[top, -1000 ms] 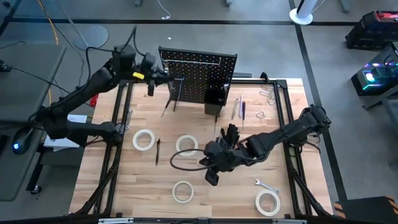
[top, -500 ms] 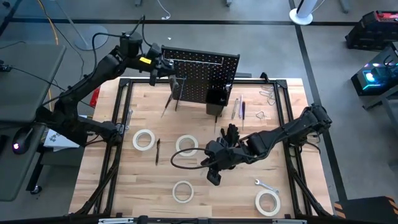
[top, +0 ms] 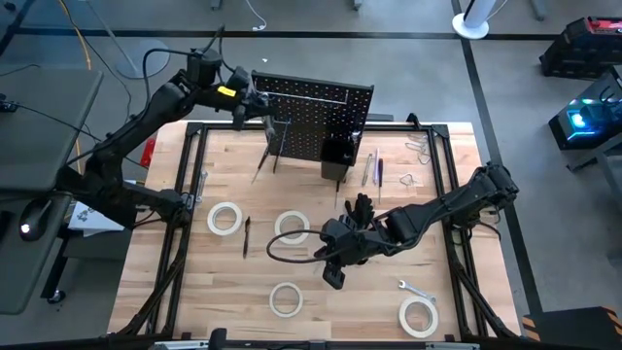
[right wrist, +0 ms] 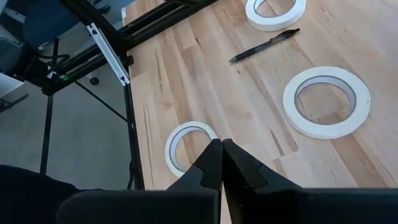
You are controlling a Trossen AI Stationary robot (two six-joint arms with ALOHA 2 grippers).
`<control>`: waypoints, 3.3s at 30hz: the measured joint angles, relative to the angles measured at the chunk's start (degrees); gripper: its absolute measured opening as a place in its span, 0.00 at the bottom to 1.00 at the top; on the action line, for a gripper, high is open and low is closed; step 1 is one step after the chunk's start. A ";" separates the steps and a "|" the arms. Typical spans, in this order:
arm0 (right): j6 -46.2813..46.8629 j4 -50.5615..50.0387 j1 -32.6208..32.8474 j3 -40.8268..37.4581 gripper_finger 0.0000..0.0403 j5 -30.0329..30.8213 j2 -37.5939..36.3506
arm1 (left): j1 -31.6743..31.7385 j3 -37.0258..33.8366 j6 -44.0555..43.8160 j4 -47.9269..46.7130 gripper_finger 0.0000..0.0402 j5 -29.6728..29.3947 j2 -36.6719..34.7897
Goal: Hang tools onto peg board
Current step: Hang the 12 mm tool onto the pegboard aligned with the others
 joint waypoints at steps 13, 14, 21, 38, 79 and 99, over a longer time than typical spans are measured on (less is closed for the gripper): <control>0.11 -2.99 0.52 -0.02 0.00 -0.76 -3.91 | 0.36 3.17 -1.42 -1.92 0.35 -2.13 -2.12; 0.69 -3.93 0.56 -0.02 0.00 -0.29 -4.56 | 0.44 3.54 -0.67 -2.97 0.38 -2.19 -2.71; 1.99 -9.11 0.48 -0.02 0.00 2.18 -7.90 | 0.44 3.96 0.92 -11.16 0.50 -3.32 -5.81; 6.20 -17.52 0.84 -0.02 0.00 3.04 -8.25 | -3.40 -7.06 4.74 -30.64 0.53 -19.36 -8.20; -24.20 -22.06 -24.75 -5.46 0.00 -17.89 -8.13 | -26.09 -50.88 -104.82 -19.15 0.00 -83.72 -4.04; -26.55 -25.38 -30.06 -5.46 0.00 -24.66 -8.13 | -27.16 -50.82 -122.68 -20.51 0.00 -83.68 12.78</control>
